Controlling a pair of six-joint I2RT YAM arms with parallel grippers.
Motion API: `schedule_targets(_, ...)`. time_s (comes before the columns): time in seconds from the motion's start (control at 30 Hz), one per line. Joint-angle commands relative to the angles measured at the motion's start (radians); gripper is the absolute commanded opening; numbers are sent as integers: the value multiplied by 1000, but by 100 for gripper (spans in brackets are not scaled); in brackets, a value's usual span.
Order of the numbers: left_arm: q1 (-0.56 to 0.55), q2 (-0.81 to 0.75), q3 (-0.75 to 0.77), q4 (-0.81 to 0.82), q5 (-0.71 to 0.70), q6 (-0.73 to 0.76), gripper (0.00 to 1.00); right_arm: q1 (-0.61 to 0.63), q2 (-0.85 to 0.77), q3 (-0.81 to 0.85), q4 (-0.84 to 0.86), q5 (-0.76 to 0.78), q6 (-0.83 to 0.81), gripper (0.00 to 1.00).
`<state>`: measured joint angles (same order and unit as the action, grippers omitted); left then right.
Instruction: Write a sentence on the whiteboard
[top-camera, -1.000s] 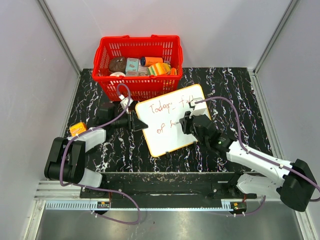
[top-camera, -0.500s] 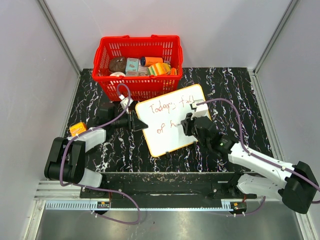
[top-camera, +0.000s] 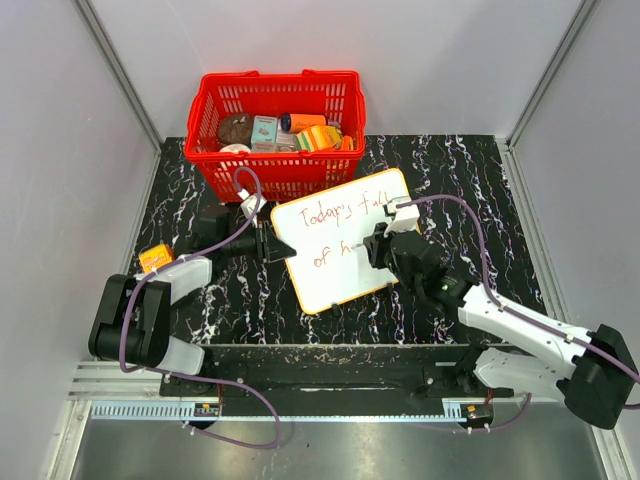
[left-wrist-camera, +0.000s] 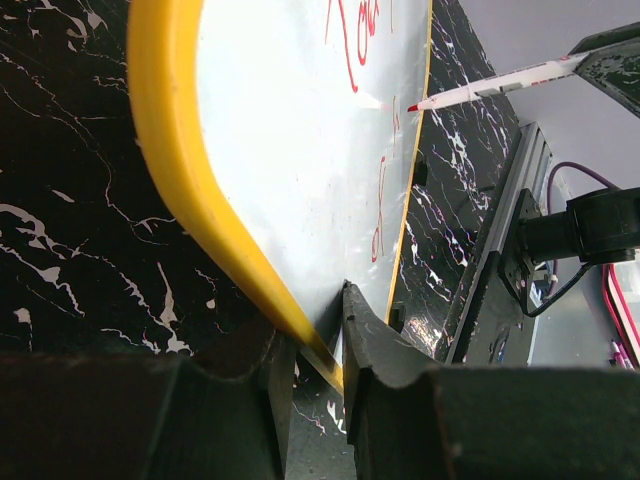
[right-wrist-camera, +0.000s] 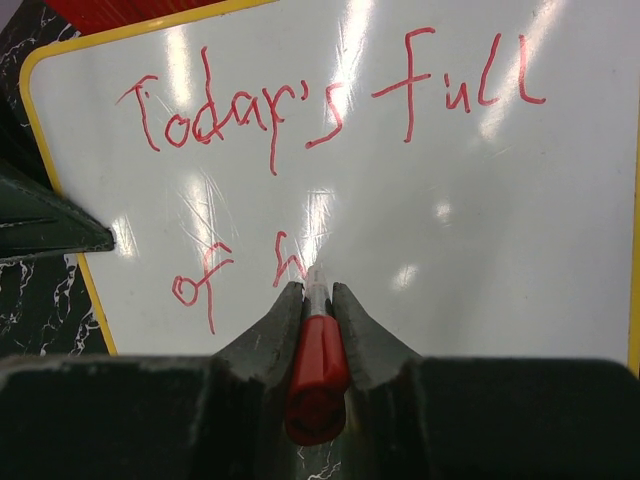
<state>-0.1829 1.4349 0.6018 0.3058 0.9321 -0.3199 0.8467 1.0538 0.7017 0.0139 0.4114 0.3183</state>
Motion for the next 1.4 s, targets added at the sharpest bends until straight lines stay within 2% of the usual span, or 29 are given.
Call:
schedule_targets(0.0,-26,24,0,-39,-90,125,0,-15,18,50,55,52,-2,0)
schedule_targets(0.33,-26,25,1,-40,-88,125,0,-24,29,51,80,63,-2,0)
schedule_targets(0.77,-27,24,1,-42,-90,127,0,-26,74,47,57,-32,15,0)
schedule_targets(1.37,-29,22,1,-43,-91,127,0,-26,-1,-5,-9,-37,27,0)
